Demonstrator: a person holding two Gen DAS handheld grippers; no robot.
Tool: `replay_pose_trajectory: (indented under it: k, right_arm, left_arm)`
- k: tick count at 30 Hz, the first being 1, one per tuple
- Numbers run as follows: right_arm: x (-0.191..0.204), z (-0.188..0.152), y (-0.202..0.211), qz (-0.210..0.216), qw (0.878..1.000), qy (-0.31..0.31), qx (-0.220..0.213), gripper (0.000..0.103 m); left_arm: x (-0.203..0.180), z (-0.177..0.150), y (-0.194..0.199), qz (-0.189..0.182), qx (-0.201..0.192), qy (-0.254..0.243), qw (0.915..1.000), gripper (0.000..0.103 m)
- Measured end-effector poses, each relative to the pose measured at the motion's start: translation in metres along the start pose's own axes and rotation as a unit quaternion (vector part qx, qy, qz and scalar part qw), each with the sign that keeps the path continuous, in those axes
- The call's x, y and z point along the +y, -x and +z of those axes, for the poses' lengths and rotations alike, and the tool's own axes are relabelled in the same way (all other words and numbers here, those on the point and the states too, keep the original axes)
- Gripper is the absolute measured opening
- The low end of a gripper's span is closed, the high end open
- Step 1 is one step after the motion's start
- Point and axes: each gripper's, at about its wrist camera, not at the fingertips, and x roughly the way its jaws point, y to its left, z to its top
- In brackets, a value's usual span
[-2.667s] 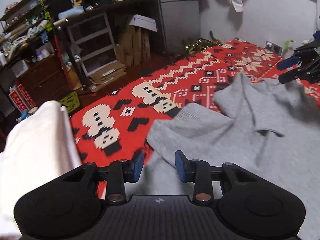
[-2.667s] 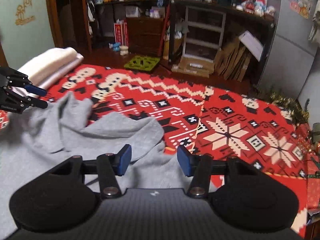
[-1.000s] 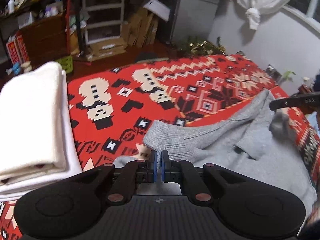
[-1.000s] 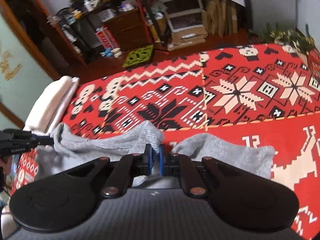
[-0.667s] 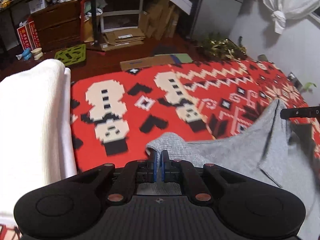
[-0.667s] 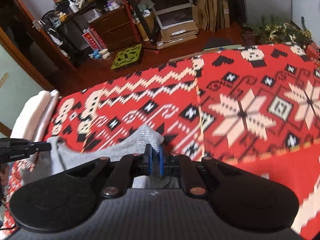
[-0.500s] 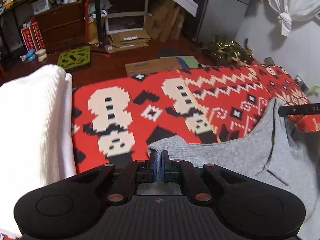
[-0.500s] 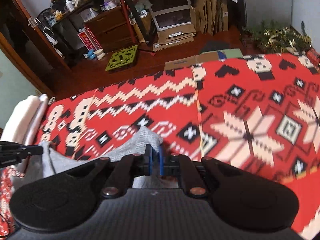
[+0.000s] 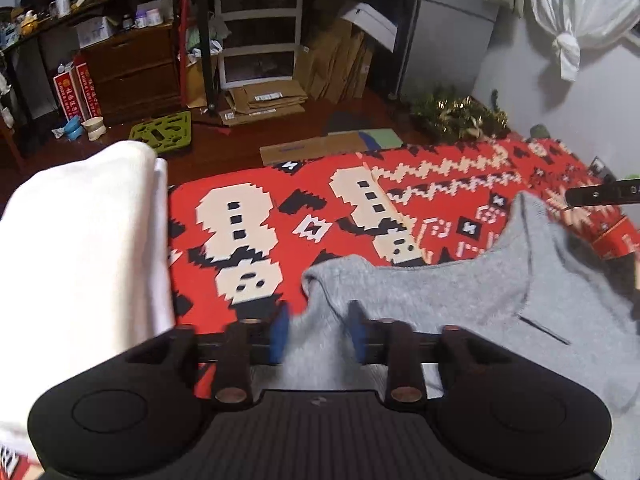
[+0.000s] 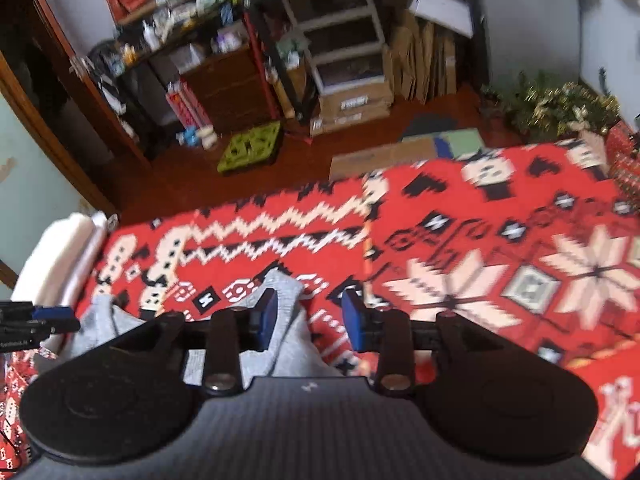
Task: Fold clothes
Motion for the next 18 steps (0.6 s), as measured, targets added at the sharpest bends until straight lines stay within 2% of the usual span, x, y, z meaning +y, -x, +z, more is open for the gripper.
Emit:
replay_pose_trajectory:
  k: [4, 8, 12, 14, 18]
  right_arm:
    - [-0.020, -0.023, 0.059, -0.032, 0.999, 0.019, -0.028, 0.040]
    - [-0.041, -0.060, 0.091, -0.085, 0.995, 0.045, -0.019, 0.040]
    - [-0.064, -0.091, 0.102, -0.113, 0.993, 0.033, -0.022, 0.039]
    - [-0.076, -0.099, 0.099, -0.120, 0.992, 0.007, -0.025, 0.035]
    - [-0.086, -0.104, 0.083, -0.110, 0.993, -0.006, -0.036, 0.034]
  left_arm:
    - [-0.002, -0.020, 0.032, -0.010, -0.015, 0.013, 0.9998, 0.039]
    - [-0.012, -0.046, 0.055, -0.010, -0.019, 0.011, 0.9997, 0.040]
    - [-0.029, -0.074, 0.072, -0.011, -0.042, 0.003, 0.9990, 0.040]
    - [-0.038, -0.085, 0.075, -0.010, -0.049, 0.003, 0.9988, 0.040]
    - [-0.055, -0.103, 0.078, -0.010, -0.043, 0.012, 0.9990, 0.040]
